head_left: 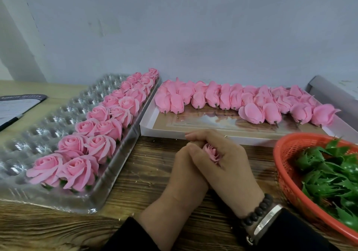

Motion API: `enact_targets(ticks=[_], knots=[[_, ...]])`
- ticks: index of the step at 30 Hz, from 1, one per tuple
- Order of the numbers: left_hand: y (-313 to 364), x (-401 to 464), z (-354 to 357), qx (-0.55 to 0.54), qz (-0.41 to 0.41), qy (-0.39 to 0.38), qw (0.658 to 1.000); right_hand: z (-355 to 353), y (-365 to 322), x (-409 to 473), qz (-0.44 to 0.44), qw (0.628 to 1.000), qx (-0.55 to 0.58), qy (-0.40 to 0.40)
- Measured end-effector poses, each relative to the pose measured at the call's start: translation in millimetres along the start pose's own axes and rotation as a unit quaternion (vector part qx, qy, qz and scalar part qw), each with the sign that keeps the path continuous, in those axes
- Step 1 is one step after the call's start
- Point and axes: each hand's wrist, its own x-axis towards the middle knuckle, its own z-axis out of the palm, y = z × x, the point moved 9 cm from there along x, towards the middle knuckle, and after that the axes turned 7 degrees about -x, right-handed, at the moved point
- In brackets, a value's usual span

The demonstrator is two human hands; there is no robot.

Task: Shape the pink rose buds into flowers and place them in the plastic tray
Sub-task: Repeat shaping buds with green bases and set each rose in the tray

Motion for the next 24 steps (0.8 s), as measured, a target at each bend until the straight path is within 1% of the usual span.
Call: enact_targets(ticks=[4,10,12,14,17,19,20,22,24], knots=[[3.8,0.0,-5.3,-0.019,0.019,0.020,0.999,2.5,2.5,0.7,0.002,0.998,-0.042,-0.045],[7.4,2.0,-12.4,-0.028,0.039,0.051,0.998,3.6,-1.2,2.5,-0.031,0.989,-0.119,-0.083],[6.3,2.4,-13.9,-0.040,0.038,0.055,0.997,4.0,2.8,2.9,-0.026,0.985,-0.139,-0.095],[4.9,3.3,-16.6,-0.050,0.034,0.058,0.997,5.2,10.9,2.8,-0.007,0.983,-0.145,-0.113],[6.9,4.1,-18.2,-0.020,0.044,0.053,0.997,7.4,16.4,0.6,0.011,0.983,-0.124,-0.135],[5.7,4.2,-16.9,-0.010,0.038,0.045,0.998,4.9,9.4,-0.2,-0.002,0.989,-0.091,-0.117],[4.8,3.8,-15.5,-0.005,0.033,0.040,0.999,-0.4,3.1,0.7,-0.019,0.994,-0.062,-0.086],[4.8,3.0,-12.5,0.024,0.038,0.029,0.999,-16.3,-9.4,1.5,-0.061,0.998,-0.013,0.000],[6.6,2.7,-10.2,0.039,0.044,0.022,0.998,-26.6,-21.8,0.1,-0.101,0.993,-0.004,0.057]])
